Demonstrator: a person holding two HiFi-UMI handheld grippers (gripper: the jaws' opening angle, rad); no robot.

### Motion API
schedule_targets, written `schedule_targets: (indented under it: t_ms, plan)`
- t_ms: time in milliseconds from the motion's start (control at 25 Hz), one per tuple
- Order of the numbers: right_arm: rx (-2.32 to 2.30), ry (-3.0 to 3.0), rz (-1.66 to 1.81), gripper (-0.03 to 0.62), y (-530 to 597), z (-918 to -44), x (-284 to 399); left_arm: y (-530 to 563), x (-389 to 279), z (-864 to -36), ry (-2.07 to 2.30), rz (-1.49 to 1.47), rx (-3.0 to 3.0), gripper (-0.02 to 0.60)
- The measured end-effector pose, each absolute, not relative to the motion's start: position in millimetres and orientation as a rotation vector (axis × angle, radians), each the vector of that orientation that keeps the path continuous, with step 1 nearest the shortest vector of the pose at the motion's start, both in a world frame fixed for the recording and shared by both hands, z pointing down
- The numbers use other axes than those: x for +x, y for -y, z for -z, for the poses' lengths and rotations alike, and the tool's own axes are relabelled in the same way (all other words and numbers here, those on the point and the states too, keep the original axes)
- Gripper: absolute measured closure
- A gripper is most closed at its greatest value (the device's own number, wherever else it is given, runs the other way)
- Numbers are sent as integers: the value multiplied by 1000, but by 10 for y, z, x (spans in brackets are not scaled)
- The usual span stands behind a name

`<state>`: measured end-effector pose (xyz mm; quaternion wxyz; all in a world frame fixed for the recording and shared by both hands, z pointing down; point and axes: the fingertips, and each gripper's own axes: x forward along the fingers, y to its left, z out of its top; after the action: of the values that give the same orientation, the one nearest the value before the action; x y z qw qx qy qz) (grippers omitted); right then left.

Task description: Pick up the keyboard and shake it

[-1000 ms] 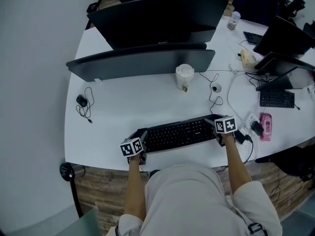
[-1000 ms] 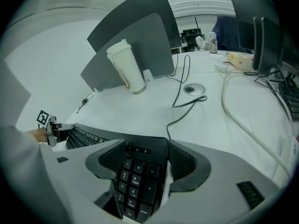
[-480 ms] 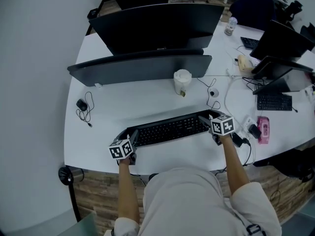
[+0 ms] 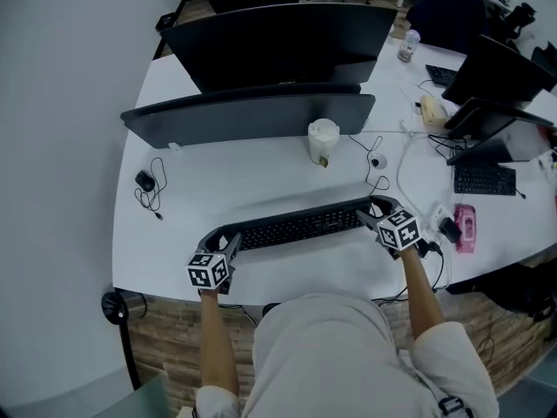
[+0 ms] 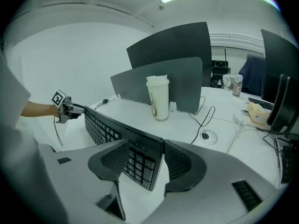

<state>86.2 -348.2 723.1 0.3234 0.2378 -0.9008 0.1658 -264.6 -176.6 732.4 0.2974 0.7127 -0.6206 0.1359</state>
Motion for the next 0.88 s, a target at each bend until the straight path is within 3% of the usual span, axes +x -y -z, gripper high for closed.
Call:
schedule_targets:
  t_ms: [320,640,880]
  plan:
    - [469,2338,-312,352,3234,-7264,1006,1486,-2539,-7427,1483,-727,2081,341]
    - [531,2372,-330,352,3177,-7113,1050,1479,-2525,-7245,1555,-592,2073,353]
    - [543,2362,-215,378,3065,-7105,1109,1330,-2520,-7226,1602,-602,2071,410]
